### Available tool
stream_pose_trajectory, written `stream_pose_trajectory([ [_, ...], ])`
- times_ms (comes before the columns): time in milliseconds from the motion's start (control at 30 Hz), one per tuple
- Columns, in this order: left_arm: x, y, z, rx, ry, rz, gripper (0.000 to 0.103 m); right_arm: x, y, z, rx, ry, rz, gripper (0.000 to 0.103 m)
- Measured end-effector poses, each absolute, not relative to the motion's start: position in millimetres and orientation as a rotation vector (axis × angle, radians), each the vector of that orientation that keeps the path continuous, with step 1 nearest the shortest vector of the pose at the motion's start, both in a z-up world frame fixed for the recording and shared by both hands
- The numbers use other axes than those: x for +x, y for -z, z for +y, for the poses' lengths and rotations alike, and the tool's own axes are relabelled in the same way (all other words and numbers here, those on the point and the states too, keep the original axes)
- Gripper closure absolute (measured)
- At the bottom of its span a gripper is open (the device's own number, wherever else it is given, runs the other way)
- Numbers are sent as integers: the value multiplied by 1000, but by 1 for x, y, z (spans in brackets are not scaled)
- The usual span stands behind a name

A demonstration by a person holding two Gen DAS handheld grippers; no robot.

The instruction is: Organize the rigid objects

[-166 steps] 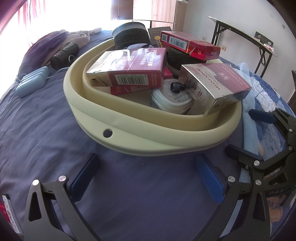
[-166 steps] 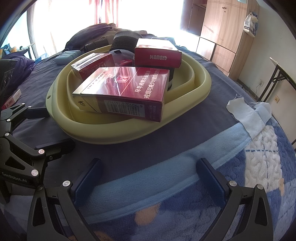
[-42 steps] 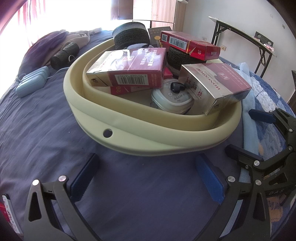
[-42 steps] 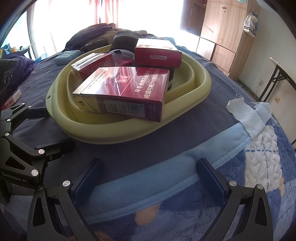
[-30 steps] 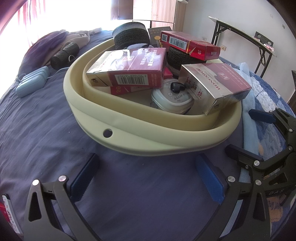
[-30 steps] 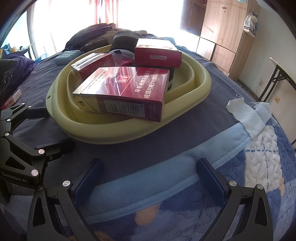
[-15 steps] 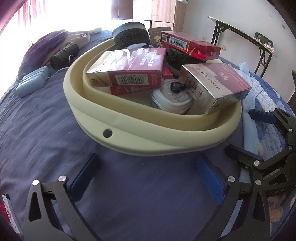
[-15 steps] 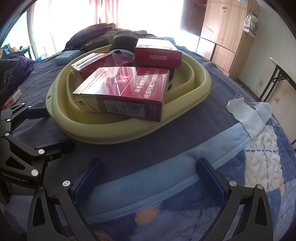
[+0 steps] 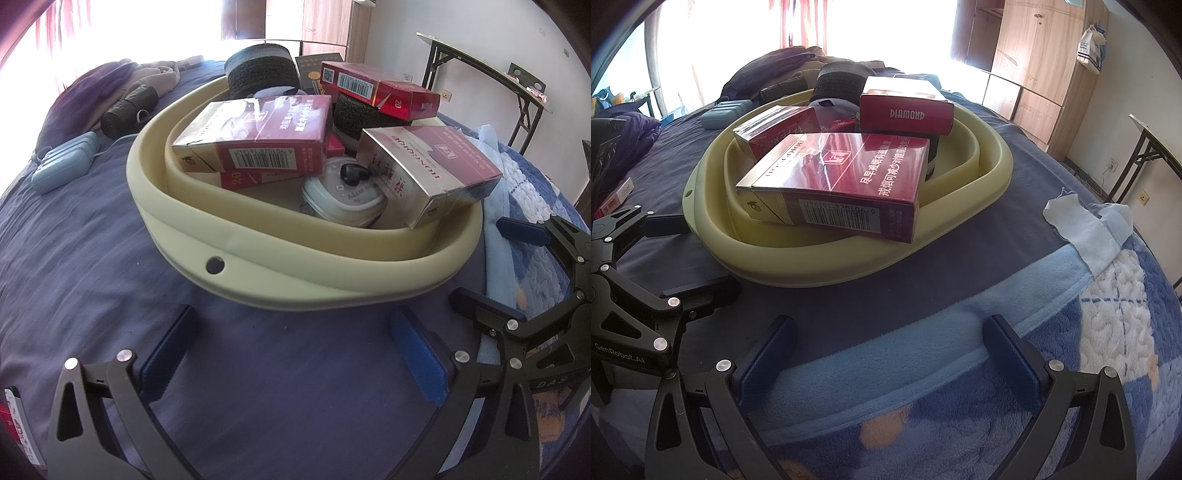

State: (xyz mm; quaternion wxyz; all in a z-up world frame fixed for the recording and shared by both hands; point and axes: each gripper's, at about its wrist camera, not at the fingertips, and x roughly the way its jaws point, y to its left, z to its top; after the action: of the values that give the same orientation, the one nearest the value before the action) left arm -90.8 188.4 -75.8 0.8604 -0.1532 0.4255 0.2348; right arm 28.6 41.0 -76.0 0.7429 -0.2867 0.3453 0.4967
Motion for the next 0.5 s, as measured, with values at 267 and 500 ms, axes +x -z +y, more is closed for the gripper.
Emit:
stream_pose_trajectory([
  [267,-90,76,188,-321,-493,893,0,29,76,41,-628,-1088,757,0],
  [500,-91,76,188,-321,-493,893,0,29,76,41,-628,-1088,757,0],
])
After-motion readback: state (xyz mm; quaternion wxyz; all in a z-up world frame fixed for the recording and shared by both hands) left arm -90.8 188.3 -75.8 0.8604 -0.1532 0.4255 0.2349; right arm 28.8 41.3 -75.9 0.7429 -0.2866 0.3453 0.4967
